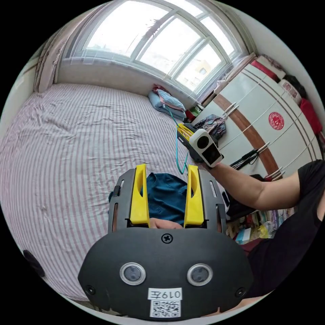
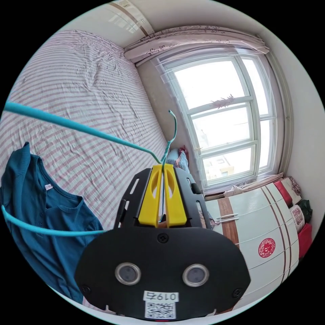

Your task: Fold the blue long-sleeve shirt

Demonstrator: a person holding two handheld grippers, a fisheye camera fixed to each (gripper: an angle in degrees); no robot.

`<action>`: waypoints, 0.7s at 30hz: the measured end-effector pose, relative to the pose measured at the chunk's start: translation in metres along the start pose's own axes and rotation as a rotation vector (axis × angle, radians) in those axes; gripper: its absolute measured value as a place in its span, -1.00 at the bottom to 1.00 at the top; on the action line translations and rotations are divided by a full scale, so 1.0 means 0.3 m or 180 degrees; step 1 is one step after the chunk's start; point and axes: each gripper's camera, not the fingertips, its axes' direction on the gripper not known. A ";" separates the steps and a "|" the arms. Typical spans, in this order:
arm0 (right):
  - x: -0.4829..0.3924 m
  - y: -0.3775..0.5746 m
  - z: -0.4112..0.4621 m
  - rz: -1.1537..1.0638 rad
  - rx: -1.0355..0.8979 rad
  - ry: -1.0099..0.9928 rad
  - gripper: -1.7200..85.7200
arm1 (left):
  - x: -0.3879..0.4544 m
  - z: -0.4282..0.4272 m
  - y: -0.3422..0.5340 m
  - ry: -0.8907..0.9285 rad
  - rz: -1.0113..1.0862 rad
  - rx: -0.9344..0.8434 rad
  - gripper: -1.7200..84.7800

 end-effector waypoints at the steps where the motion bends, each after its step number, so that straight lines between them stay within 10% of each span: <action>1: 0.004 0.005 -0.028 -0.0022 0.0048 0.0022 -0.98 | 0.070 -0.034 -0.022 0.0037 0.0152 -0.0034 -0.65; 21: 0.399 0.467 -0.993 0.0618 0.1282 -0.0546 -0.98 | 1.154 -0.667 0.244 -0.1944 0.1520 0.0180 -0.96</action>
